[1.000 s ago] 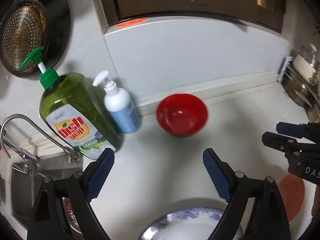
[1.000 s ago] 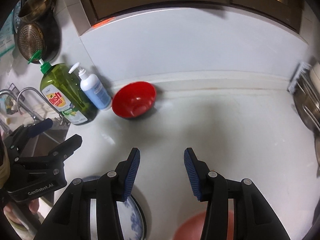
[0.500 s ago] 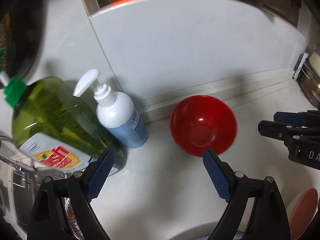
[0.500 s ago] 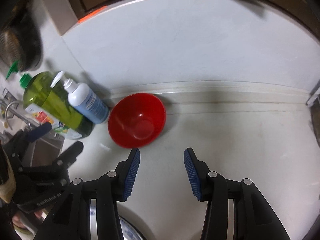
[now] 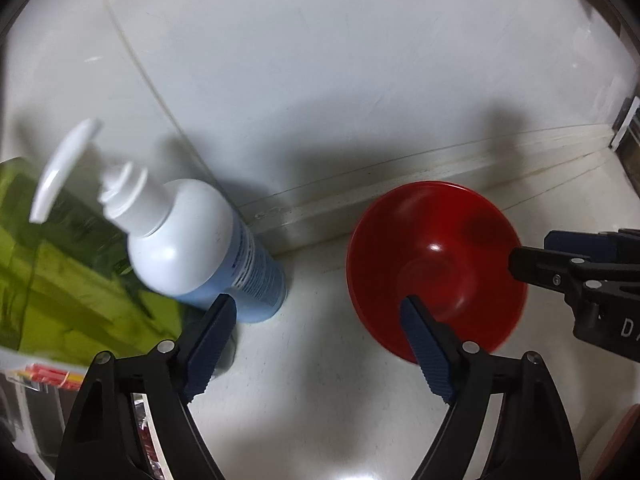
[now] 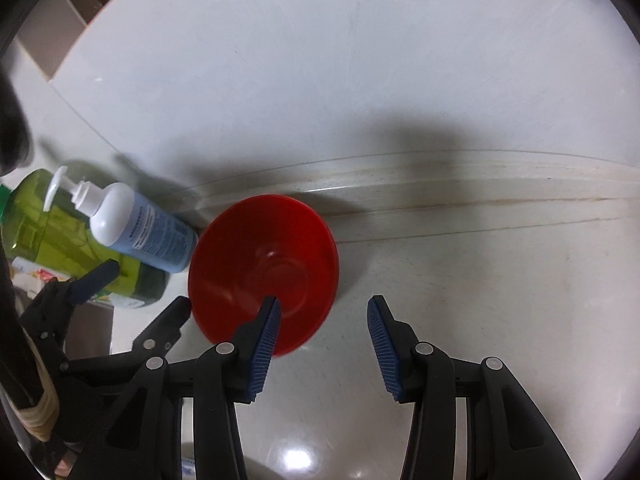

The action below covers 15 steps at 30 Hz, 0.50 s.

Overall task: Organize plates and bowls
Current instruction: 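Close both grippers on the rim of the red bowl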

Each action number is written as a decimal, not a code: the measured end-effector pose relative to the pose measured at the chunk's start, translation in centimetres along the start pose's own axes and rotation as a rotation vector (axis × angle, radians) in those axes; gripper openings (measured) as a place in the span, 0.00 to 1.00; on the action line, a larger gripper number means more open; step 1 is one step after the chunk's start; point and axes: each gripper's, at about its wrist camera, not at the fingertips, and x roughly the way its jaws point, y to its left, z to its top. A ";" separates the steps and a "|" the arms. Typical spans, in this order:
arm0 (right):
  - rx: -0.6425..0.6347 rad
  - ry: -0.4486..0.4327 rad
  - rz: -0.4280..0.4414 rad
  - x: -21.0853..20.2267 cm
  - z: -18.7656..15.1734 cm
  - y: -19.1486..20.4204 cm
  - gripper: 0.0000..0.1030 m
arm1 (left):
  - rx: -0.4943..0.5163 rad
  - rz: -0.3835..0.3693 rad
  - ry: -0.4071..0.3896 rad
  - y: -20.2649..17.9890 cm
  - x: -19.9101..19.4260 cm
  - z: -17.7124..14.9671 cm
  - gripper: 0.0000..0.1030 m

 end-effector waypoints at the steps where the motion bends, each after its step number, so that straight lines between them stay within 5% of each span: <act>1: 0.007 0.006 0.002 0.3 0.1 -0.1 0.44 | -0.002 -0.011 0.007 -0.1 0.3 0.1 0.79; 8: 0.044 0.037 0.013 2.2 0.5 -0.8 0.34 | -0.009 -0.017 0.038 -0.5 2.5 0.7 0.65; 15: 0.063 0.064 0.028 3.5 0.6 -1.5 0.22 | -0.047 -0.095 0.095 -0.7 4.4 1.0 0.23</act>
